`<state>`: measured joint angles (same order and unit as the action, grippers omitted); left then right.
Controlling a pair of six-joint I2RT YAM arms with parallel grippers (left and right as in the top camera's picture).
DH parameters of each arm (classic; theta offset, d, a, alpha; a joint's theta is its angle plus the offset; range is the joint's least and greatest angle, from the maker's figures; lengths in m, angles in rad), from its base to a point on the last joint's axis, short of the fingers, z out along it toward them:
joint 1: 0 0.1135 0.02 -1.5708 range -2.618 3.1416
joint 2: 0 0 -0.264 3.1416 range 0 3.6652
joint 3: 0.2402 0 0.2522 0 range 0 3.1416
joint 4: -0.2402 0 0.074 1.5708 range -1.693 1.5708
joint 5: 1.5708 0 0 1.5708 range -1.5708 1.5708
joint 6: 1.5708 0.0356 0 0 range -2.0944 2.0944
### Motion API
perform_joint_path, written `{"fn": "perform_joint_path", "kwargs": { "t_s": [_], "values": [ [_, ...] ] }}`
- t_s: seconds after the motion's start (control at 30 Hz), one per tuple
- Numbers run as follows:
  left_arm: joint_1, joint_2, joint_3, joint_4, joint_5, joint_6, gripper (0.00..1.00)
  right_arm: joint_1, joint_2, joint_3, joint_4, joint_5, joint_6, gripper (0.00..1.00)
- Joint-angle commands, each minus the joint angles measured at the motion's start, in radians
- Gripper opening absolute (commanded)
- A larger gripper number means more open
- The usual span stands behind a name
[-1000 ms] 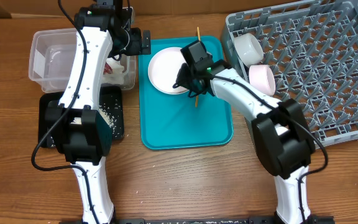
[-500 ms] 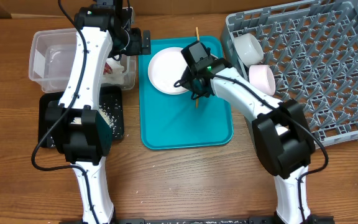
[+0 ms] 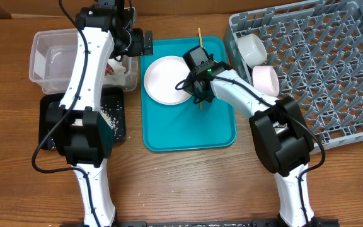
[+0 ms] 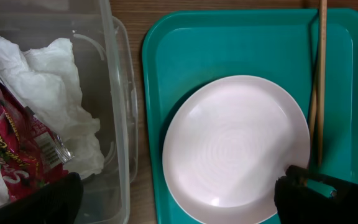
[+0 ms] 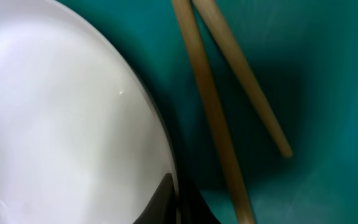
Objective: Sort waste into correct bins and load items into the dishwasher
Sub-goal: 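Carry the white plate to the rack and stand it upright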
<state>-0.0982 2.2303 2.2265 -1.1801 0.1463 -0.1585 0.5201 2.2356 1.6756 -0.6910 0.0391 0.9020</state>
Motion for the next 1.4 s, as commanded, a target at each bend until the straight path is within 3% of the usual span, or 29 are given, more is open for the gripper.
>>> {"fn": "perform_joint_path", "kwargs": {
  "t_s": [0.0, 0.33, 0.5, 0.7, 0.8, 0.97, 1.37],
  "values": [
    [-0.008, -0.011, 0.022, 0.003, 0.011, -0.006, 1.0, -0.051, -0.085, 0.045, -0.008, 0.013, -0.136, 0.04],
    [-0.007, -0.011, 0.022, 0.003, 0.011, -0.006, 1.0, -0.241, -0.45, 0.162, -0.13, 0.152, -0.412, 0.04],
    [-0.008, -0.011, 0.022, 0.003, 0.011, -0.006, 1.0, -0.356, -0.567, 0.162, -0.123, 0.254, -0.705, 0.04],
    [-0.007, -0.011, 0.022, 0.003, 0.011, -0.006, 1.0, -0.439, -0.527, 0.132, -0.084, 0.543, -1.041, 0.04],
    [-0.007, -0.011, 0.022, 0.003, 0.011, -0.006, 1.0, -0.454, -0.478, 0.107, -0.043, 0.63, -1.127, 0.04],
    [-0.008, -0.011, 0.022, 0.003, 0.011, -0.006, 1.0, -0.457, -0.356, 0.09, 0.067, 0.796, -1.244, 0.04],
    [-0.007, -0.011, 0.022, 0.003, 0.011, -0.006, 1.0, -0.457, -0.195, 0.09, 0.191, 0.848, -1.341, 0.04]
  ]
}}
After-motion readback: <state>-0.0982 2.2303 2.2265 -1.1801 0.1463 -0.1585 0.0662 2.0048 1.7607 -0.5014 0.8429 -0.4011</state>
